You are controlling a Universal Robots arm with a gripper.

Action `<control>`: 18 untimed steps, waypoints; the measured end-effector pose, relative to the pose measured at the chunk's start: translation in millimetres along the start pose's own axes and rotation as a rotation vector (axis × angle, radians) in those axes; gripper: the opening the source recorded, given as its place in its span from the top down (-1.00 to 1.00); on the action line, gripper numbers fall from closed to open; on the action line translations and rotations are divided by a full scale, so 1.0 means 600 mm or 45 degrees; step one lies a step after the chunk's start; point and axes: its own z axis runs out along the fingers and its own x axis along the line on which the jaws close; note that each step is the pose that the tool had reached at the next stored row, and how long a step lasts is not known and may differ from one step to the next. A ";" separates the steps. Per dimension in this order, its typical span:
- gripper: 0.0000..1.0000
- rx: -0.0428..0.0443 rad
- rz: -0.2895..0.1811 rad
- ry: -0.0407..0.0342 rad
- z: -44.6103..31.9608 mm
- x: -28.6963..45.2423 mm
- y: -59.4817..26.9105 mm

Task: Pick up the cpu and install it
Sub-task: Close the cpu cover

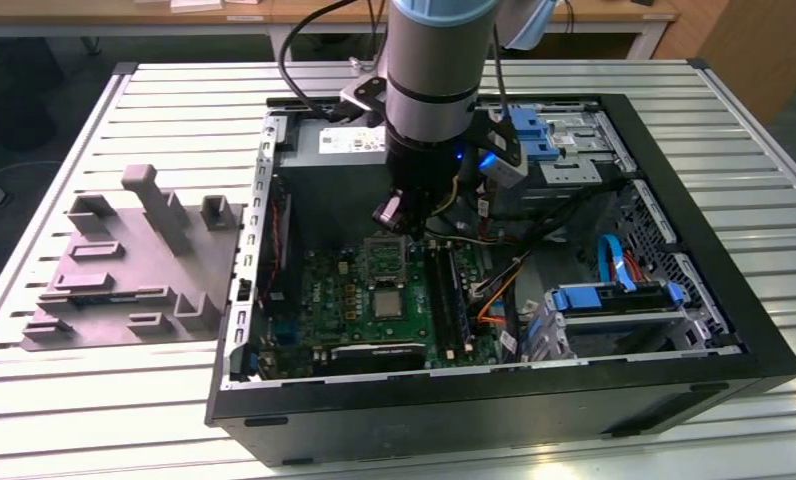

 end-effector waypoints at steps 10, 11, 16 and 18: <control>0.79 -0.003 -0.054 0.0008 0.000 0.001 0.001; 0.79 -0.004 -0.064 0.0013 0.000 0.001 0.001; 0.79 -0.005 -0.100 0.0029 -0.002 0.002 0.002; 0.79 -0.005 -0.103 0.0028 -0.006 0.002 0.002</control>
